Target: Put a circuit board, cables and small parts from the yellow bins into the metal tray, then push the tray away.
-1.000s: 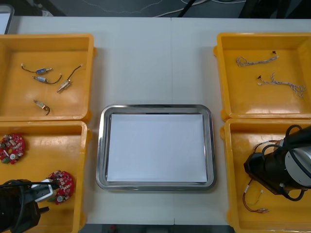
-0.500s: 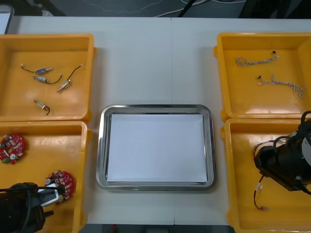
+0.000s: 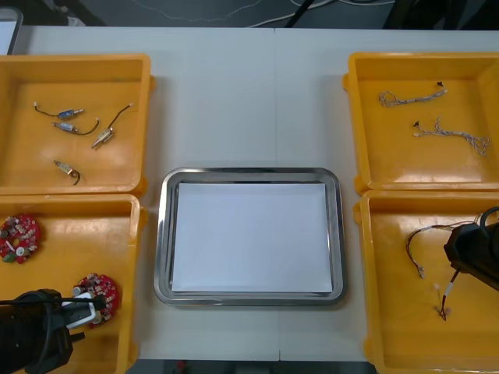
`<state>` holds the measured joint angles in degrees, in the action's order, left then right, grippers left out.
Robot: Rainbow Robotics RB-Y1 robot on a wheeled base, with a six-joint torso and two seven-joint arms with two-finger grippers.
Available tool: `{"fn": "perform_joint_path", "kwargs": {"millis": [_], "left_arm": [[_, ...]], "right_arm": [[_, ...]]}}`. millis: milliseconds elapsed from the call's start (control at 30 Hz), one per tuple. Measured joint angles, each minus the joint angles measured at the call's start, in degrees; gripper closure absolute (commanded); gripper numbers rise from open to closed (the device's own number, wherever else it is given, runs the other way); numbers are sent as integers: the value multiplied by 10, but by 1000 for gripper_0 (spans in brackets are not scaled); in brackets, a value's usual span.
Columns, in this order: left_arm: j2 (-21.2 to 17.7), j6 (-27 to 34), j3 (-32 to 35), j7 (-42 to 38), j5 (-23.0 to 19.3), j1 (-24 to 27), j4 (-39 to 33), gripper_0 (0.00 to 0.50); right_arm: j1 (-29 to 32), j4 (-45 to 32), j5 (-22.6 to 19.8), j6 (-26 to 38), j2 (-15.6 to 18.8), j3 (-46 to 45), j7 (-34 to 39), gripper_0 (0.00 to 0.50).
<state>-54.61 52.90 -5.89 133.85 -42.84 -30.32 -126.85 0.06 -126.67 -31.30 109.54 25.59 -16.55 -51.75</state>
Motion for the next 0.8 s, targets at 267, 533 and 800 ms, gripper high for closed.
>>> {"fn": "perform_joint_path", "kwargs": {"millis": [267, 533, 800], "left_arm": [[0, 0, -16, -1, 16, 7, 0, 139], [0, 0, -19, -6, 32, 9, 0, 323], [0, 0, -19, -15, 44, 9, 1, 500]], "right_arm": [[0, 40, -10, -10, 16, -12, -2, 500], [-2, 43, -11, -13, 20, -12, -2, 39], [-5, 42, -13, -13, 21, -14, -3, 0]]}}
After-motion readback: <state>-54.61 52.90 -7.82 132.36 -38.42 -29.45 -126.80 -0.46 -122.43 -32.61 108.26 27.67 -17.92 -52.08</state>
